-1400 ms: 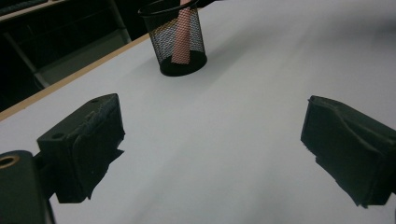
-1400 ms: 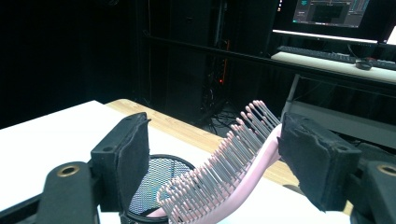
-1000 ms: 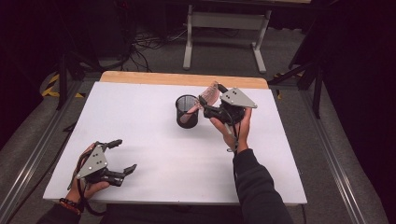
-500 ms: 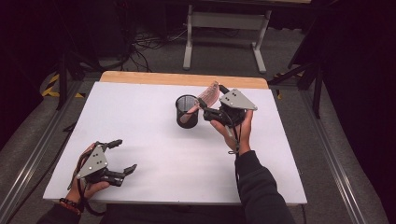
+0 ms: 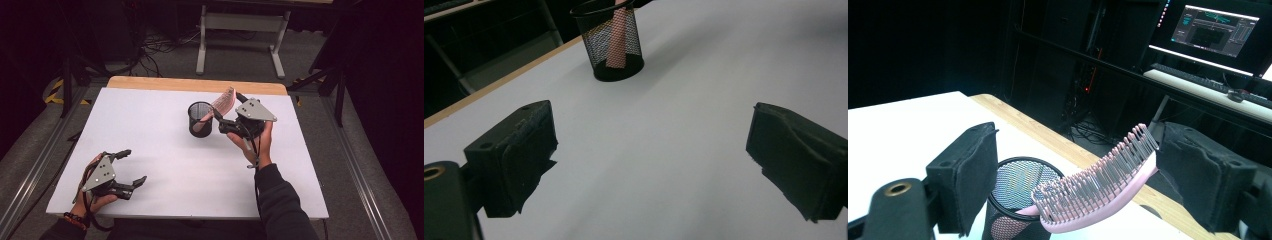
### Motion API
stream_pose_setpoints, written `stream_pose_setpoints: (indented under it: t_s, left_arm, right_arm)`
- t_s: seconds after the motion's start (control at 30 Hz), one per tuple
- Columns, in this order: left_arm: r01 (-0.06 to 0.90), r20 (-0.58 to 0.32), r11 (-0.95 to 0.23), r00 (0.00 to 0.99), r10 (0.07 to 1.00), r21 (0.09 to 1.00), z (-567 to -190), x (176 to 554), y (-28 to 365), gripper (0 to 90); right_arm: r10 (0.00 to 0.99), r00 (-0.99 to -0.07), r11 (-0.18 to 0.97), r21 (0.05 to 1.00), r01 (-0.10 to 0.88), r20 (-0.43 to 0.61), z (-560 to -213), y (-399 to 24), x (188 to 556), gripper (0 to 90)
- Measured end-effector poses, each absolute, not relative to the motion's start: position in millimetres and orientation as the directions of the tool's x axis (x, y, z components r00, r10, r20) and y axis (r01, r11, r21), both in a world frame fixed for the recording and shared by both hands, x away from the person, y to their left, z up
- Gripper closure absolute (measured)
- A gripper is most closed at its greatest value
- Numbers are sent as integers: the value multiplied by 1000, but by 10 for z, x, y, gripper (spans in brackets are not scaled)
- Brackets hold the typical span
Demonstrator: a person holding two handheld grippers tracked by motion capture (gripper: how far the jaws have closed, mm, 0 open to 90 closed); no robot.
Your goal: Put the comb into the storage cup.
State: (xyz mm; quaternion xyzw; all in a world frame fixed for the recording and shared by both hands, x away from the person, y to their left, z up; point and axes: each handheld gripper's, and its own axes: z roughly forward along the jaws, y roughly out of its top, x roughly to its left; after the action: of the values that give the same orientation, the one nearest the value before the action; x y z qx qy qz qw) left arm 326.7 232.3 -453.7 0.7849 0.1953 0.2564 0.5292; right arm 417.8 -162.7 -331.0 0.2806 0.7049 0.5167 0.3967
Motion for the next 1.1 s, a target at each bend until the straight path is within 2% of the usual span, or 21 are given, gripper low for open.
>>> stream_pose_setpoints:
  t_s: [0.63, 1.1]
  left_arm:
    - [36, 199, -370, 794, 575, 928, -4540, 3272, 2325, 69]
    - [36, 197, -369, 796, 573, 929, -4541, 3273, 2324, 68]
  right_arm:
    - [794, -538, 320, 947, -27, -284, -3327, -1643, 4104, 146]
    - [791, -550, 294, 955, -40, -267, -3330, -1652, 4062, 31]
